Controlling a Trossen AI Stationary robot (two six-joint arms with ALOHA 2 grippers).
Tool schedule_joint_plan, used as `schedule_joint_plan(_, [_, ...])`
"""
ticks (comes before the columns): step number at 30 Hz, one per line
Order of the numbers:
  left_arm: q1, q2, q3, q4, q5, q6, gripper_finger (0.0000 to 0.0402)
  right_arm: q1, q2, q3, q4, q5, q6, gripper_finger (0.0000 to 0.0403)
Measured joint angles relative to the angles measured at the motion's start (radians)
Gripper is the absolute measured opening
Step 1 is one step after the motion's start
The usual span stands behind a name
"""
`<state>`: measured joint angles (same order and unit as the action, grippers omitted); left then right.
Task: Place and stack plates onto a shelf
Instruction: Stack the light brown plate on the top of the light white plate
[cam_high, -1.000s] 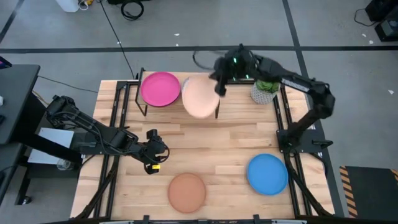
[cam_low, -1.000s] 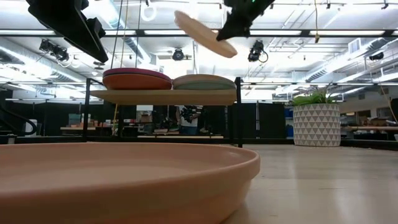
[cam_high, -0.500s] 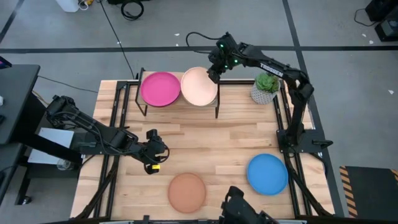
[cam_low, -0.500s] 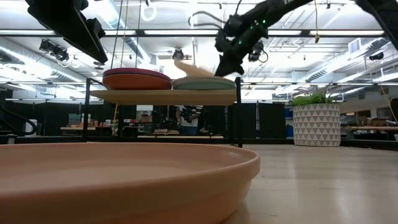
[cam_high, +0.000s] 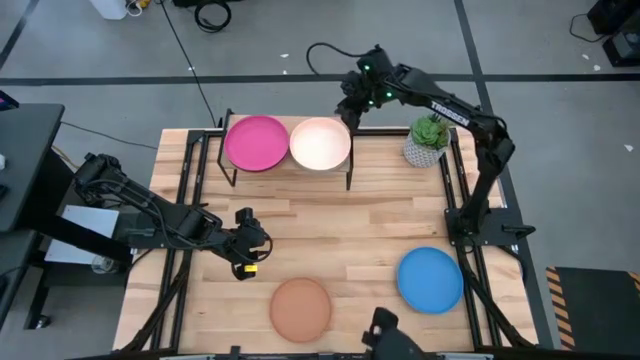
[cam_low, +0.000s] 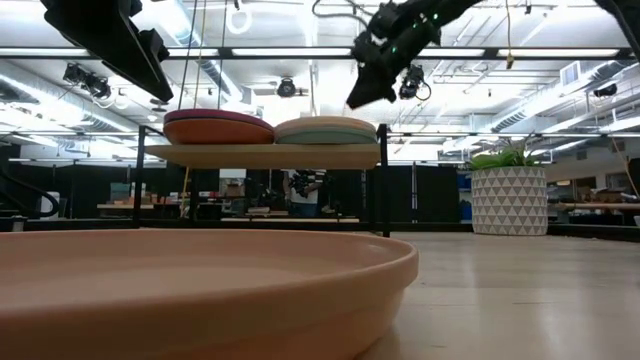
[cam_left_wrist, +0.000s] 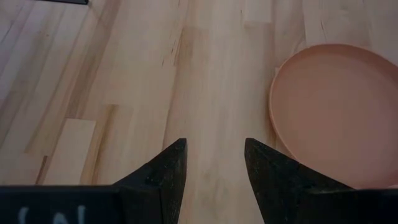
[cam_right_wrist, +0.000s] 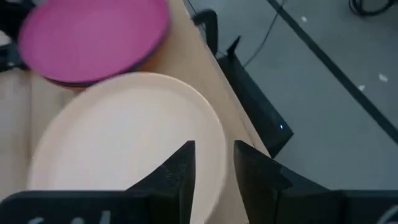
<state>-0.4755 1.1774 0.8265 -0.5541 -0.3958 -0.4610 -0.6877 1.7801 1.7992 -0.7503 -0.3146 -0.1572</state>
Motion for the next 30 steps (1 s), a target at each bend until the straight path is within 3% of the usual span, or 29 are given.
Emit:
schedule_joint_plan(8, [0.000, 0.000, 0.000, 0.000, 0.000, 0.000, 0.0169, 0.173, -0.040, -0.007, -0.143, -0.013, -0.049, 0.0117])
schedule_joint_plan(14, [0.000, 0.000, 0.000, -0.004, 0.000, -0.019, 0.0169, 0.379, -0.033, -0.008, -0.262, 0.169, -0.089, 0.0116])
schedule_joint_plan(18, [0.000, 0.000, 0.000, -0.008, 0.000, -0.026, 0.0169, 0.497, -0.034, -0.012, -0.310, 0.192, -0.098, 0.0116])
schedule_joint_plan(22, [0.000, 0.000, 0.000, -0.011, 0.000, -0.026, 0.0169, 0.600, -0.036, -0.084, -0.291, 0.182, -0.130, 0.0116])
schedule_joint_plan(30, [0.000, 0.008, 0.000, 0.018, -0.003, -0.078, 0.0169, 0.752, -0.034, -0.325, -0.096, 0.230, -0.022, 0.0116])
